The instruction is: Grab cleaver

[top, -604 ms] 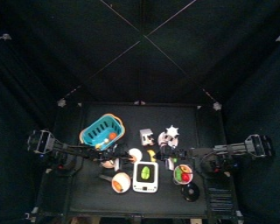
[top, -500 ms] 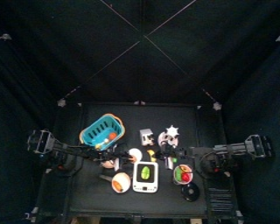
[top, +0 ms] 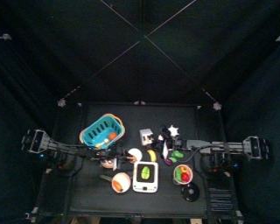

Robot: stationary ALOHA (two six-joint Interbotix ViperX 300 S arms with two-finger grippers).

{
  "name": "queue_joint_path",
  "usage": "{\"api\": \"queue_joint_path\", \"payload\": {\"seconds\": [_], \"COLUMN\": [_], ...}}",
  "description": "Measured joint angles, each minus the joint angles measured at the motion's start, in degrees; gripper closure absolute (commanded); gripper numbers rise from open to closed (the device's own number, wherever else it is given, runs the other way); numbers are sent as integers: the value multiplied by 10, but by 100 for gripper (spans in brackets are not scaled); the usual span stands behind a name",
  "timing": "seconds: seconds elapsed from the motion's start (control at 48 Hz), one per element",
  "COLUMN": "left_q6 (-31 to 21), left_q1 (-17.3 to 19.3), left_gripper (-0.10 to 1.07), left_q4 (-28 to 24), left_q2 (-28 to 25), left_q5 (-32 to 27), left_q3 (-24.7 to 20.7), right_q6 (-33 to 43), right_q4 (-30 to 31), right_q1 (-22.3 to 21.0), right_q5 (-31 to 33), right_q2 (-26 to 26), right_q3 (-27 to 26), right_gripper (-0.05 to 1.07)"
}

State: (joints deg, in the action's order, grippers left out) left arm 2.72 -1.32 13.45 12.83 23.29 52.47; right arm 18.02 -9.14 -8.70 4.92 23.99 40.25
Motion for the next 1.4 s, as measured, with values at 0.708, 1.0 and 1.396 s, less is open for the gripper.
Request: {"api": "queue_joint_path", "payload": {"seconds": [0.708,1.0,1.396], "left_q6": [-1,-2,-2], "left_q1": [66,66,65], "left_gripper": [30,30,30], "left_q4": [-10,-8,-6], "left_q2": [107,108,108], "left_q5": [-25,-25,-25], "left_q3": [71,71,72], "right_q6": [9,193,302], "right_q4": [4,204,320], "right_q1": [-38,-22,51], "right_q5": [319,461,475], "right_q2": [-182,-207,-235], "right_q3": [-250,-305,-307], "right_gripper": [66,66,38]}}
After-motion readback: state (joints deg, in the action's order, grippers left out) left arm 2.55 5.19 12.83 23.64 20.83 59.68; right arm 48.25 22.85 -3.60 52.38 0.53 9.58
